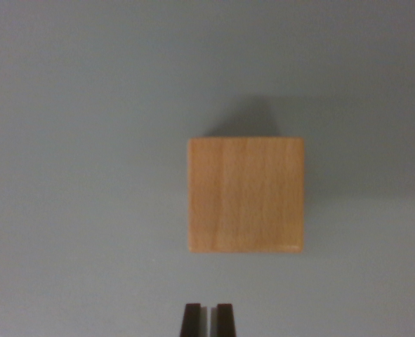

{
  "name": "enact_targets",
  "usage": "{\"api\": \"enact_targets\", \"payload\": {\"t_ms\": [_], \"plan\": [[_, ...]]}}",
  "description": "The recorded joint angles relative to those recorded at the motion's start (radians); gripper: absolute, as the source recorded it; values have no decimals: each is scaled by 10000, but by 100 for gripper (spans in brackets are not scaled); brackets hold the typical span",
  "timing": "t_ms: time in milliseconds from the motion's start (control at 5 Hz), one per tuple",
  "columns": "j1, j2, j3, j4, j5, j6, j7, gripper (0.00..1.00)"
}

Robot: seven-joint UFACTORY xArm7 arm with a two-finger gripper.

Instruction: Push wooden cube

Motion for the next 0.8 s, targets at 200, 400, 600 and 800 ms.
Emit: {"api": "enact_targets", "payload": {"t_ms": [200,400,600,800], "plan": [[-37,102,-36,-237,5,-319,-66,0],[-37,102,-36,-237,5,-319,-66,0],[-67,188,-66,-435,9,-586,-122,0],[-67,188,-66,-435,9,-586,-122,0]]}}
